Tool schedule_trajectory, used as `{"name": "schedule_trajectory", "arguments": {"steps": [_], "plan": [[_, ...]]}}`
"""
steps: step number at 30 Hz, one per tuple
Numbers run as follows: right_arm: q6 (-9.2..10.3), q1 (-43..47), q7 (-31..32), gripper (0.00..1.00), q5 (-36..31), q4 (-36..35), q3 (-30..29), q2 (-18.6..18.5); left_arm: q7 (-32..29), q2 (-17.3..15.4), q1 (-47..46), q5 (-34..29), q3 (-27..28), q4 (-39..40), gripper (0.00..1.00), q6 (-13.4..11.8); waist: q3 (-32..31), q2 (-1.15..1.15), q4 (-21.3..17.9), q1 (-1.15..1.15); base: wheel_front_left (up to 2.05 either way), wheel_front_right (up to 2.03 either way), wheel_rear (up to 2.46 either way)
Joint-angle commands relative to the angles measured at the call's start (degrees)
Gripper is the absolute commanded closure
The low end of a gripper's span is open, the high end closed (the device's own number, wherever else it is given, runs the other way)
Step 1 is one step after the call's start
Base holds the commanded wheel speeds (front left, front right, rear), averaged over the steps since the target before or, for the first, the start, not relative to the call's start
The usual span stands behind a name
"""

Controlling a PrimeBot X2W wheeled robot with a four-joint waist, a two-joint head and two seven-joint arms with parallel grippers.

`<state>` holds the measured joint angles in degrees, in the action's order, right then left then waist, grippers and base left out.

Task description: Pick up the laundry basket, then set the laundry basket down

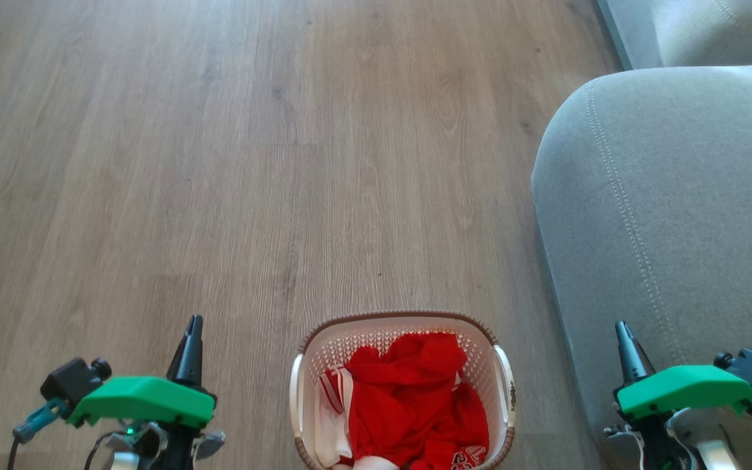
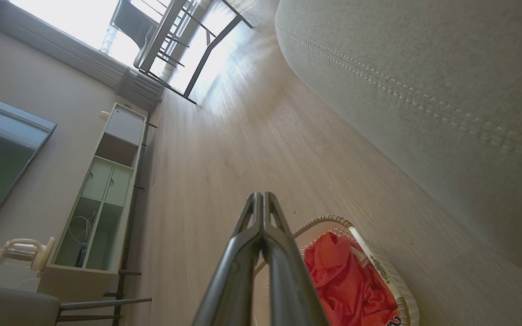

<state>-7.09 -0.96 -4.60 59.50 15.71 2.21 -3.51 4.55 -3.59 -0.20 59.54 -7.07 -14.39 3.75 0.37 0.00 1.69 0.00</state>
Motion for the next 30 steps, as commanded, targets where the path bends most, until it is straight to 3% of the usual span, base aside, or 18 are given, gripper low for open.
{"name": "schedule_trajectory", "arguments": {"steps": [1, 30], "plan": [[-0.22, -3.2, 0.5, 1.0, 1.5, -1.9, 0.2, -0.9, -0.3, -0.9, -3.1, 1.4, 1.6, 1.4, 1.0, 0.7, 0.0, 0.0, 0.0, 0.0, 0.0, 0.0, 0.0], [-0.31, -4.2, 5.2, 1.0, 18.8, -1.8, -3.5, -0.8, -5.0, -0.8, -4.5, 18.8, 6.8, 0.9, 1.0, 2.3, -0.1, 0.0, -0.9, 0.0, 0.0, 0.0, 0.0]]}}
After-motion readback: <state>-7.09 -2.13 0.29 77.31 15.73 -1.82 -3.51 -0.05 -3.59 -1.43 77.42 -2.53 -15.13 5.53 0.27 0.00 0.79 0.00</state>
